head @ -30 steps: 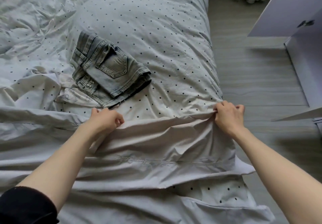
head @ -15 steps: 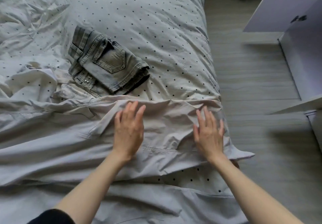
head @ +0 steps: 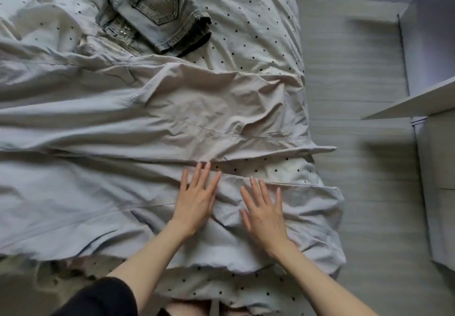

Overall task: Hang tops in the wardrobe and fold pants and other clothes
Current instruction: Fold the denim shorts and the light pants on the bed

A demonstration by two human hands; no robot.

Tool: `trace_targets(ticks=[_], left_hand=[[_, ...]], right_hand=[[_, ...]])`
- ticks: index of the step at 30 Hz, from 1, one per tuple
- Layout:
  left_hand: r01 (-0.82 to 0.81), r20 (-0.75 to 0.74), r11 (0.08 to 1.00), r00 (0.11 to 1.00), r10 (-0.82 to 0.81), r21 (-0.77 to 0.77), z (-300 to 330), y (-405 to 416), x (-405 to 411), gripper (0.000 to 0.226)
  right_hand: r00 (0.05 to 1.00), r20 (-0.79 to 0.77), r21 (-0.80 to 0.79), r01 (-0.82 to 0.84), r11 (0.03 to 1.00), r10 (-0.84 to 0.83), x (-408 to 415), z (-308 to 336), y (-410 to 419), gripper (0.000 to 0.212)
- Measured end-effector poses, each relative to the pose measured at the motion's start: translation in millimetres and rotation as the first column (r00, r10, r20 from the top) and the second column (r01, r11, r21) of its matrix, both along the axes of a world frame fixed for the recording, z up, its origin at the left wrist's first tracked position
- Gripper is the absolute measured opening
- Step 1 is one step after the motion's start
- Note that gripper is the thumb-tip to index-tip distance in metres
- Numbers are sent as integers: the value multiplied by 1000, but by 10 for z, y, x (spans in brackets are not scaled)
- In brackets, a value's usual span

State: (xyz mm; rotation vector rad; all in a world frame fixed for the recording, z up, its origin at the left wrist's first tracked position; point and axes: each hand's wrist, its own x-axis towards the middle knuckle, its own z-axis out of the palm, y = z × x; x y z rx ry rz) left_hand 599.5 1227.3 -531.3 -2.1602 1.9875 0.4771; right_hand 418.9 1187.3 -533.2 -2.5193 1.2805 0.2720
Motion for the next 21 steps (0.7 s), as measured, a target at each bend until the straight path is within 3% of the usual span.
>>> trace_targets(ticks=[4,7,11,13,16,18,21], left_hand=[[63,23,994,998,-66,84,41,747,-296,37],[108,14,981,994,-112,162,56,1275,-381,51],[200,23,968,978,-206,152,65,1681,-280,52],[200,14,968,979,-204,154,91,1675,-196,68],[80,76,990,993,-89,120,156,1553,18,85],[33,142,998,989,-41,61,217,1489,195,77],[-6,164,1000,986,6,-1,397,1423,481,49]], right_hand=[[993,-34,39,-113,993,114,-91,93,575,57],[977,-71,70,-195,978,200,-266,83,889,60],[950,-125,126,-271,954,286,-477,82,1179,74],[942,-218,146,-228,963,256,-518,85,1148,77],[951,-303,64,-51,997,68,-530,57,896,58],[922,-385,63,-1,998,26,-587,30,726,45],[918,-390,6,76,997,-68,-662,110,540,36]])
